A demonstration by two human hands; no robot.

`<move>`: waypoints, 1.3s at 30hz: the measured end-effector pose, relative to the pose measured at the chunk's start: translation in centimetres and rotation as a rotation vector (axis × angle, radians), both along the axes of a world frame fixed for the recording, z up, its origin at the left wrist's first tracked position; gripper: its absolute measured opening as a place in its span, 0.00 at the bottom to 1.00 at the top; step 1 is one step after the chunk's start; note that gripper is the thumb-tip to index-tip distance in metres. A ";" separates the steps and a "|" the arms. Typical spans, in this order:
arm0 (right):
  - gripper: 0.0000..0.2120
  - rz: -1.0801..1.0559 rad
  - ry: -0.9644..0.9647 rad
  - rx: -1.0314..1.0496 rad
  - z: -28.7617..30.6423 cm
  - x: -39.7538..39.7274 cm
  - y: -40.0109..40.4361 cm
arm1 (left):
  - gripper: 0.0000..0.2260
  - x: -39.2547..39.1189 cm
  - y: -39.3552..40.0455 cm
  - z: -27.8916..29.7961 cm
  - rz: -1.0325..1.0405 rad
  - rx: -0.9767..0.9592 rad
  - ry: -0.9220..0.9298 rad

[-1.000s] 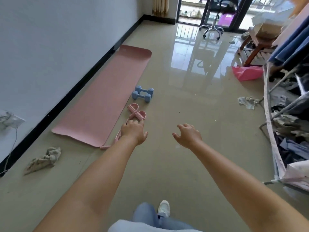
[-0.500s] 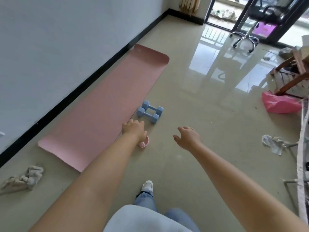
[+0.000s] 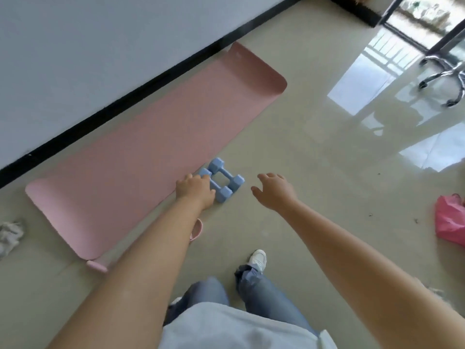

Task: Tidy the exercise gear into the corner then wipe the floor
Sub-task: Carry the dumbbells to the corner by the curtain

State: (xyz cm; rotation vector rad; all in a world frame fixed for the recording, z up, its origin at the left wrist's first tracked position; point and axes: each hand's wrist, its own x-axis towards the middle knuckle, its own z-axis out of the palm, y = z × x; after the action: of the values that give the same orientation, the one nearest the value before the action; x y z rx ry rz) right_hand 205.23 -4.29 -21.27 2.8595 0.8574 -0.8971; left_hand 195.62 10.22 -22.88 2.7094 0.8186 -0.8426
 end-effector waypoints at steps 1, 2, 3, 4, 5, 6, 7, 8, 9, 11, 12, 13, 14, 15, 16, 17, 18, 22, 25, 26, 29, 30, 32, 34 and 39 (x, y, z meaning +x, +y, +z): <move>0.22 0.030 0.017 -0.012 -0.6 1.9 0.3 | 0.21 1.4 -0.2 -0.7 0.044 -0.012 0.016; 0.21 0.060 0.029 -0.026 -1.2 3.6 0.7 | 0.21 2.7 -0.3 -1.4 0.087 -0.028 0.032; 0.21 0.092 0.042 -0.044 -1.9 5.3 1.1 | 0.20 3.7 -0.5 -2.0 0.124 -0.047 0.049; 0.21 0.122 0.057 -0.061 -2.6 6.8 1.7 | 0.20 4.7 -0.7 -2.7 0.157 -0.064 0.065; 0.21 0.148 0.071 -0.074 -3.2 8.1 2.4 | 0.19 5.4 -0.8 -3.3 0.177 -0.070 0.074; 0.22 0.172 0.087 -0.087 -3.8 9.2 3.1 | 0.19 6.0 -0.7 -3.8 0.190 -0.073 0.085; 0.22 0.203 0.104 -0.101 -4.5 10.4 4.0 | 0.18 6.7 -0.5 -4.6 0.209 -0.078 0.099; 0.21 0.233 0.115 -0.112 -5.2 11.5 5.0 | 0.18 7.4 0.0 -5.3 0.232 -0.082 0.108; 0.21 0.261 0.121 -0.119 -6.1 12.5 6.1 | 0.18 8.1 0.5 -6.0 0.257 -0.085 0.115; 0.20 0.311 0.127 -0.121 -7.7 14.5 8.3 | 0.18 9.7 1.8 -7.5 0.316 -0.096 0.126; 0.20 0.333 0.134 -0.124 -8.6 15.5 9.3 | 0.18 10.5 2.6 -8.3 0.344 -0.105 0.132; 0.20 0.350 0.141 -0.133 -9.5 16.4 10.3 | 0.19 11.4 3.3 -9.0 0.367 -0.116 0.139; 0.20 0.363 0.155 -0.143 -10.4 17.3 11.1 | 0.19 12.3 3.9 -9.9 0.393 -0.132 0.140; 0.20 0.376 0.172 -0.162 -11.3 18.0 11.7 | 0.19 13.0 4.6 -10.9 0.420 -0.152 0.143; 0.20 0.391 0.188 -0.181 -12.4 18.8 12.3 | 0.19 13.7 5.2 -12.0 0.448 -0.169 0.145; 0.20 0.403 0.206 -0.200 -13.4 19.5 12.8 | 0.19 14.4 5.8 -13.1 0.476 -0.186 0.146; 0.20 0.411 0.221 -0.217 -14.5 20.2 13.3 | 0.19 15.0 6.3 -14.2 0.504 -0.202 0.151; 0.21 0.421 0.268 -0.278 -19.2 22.8 15.1 | 0.19 17.2 7.4 -19.1 0.615 -0.260 0.157; 0.21 0.419 0.297 -0.303 -24.3 24.4 16.9 | 0.18 18.6 8.2 -23.5 0.709 -0.307 0.148; 0.20 0.422 0.306 -0.315 -26.4 24.8 17.3 | 0.18 19.0 8.2 -25.4 0.735 -0.325 0.144; 0.20 0.431 0.331 -0.351 -35.0 25.4 17.9 | 0.18 19.5 7.7 -33.1 0.821 -0.358 0.148; 0.20 0.438 0.324 -0.354 -38.0 25.6 18.1 | 0.17 19.7 7.5 -36.0 0.850 -0.361 0.149; 0.20 0.426 0.361 -0.344 -40.7 25.6 18.2 | 0.17 19.4 7.5 -38.6 0.889 -0.380 0.140; 0.21 0.411 0.385 -0.334 -46.9 25.5 18.2 | 0.18 19.6 7.2 -44.4 0.967 -0.393 0.127; 0.22 0.366 0.394 -0.301 -60.4 25.7 18.7 | 0.19 20.9 6.5 -58.2 1.213 -0.458 0.053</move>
State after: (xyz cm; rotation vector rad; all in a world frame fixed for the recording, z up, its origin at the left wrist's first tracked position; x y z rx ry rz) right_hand 230.94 14.46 -81.70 2.2086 1.1139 -1.4128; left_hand 216.48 16.71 -81.11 1.3634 1.6957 -0.6368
